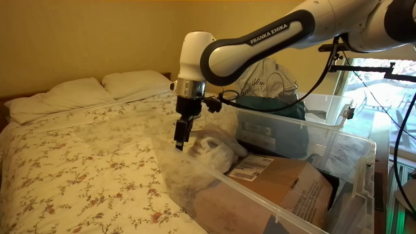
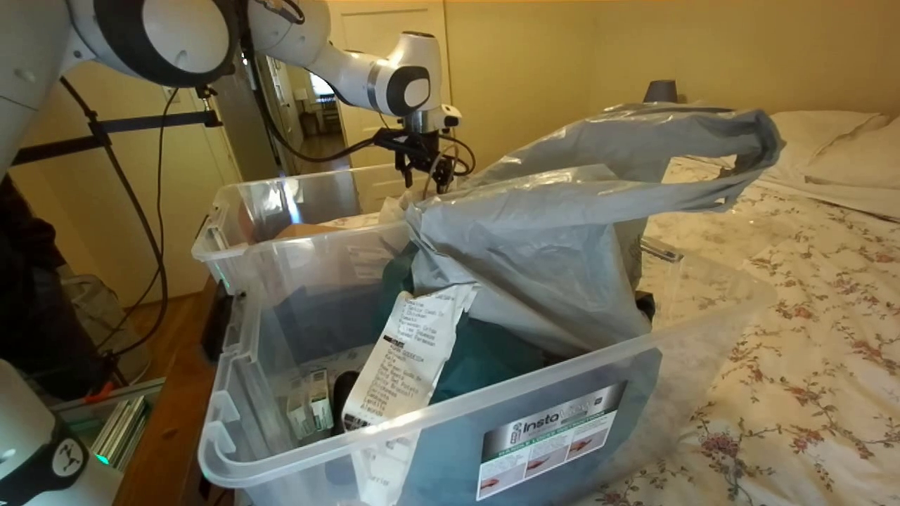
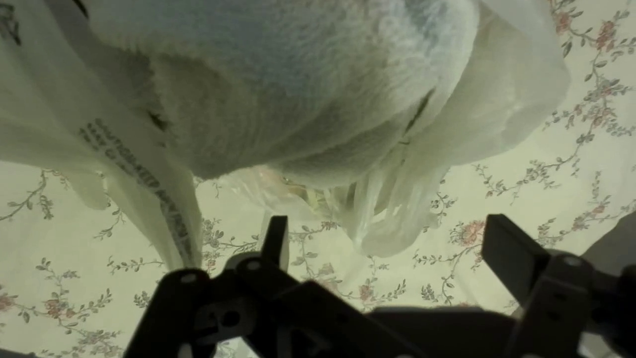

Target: Pick up the plastic bag from the bucket and put it on the bed

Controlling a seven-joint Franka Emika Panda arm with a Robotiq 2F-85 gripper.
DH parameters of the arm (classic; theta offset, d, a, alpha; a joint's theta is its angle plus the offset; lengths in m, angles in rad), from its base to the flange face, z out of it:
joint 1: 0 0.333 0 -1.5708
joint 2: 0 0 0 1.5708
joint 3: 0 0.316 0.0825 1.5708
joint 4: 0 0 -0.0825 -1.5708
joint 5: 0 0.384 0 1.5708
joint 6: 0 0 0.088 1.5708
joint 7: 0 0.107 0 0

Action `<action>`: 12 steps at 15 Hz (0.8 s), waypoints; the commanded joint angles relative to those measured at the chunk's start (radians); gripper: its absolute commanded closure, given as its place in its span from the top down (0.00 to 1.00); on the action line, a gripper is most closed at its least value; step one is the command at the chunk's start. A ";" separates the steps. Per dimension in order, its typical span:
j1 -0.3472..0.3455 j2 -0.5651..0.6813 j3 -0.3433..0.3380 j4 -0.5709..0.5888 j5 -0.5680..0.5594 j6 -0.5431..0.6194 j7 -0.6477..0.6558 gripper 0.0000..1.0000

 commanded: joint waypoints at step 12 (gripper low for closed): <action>0.014 0.185 0.034 0.161 0.069 -0.027 -0.066 0.69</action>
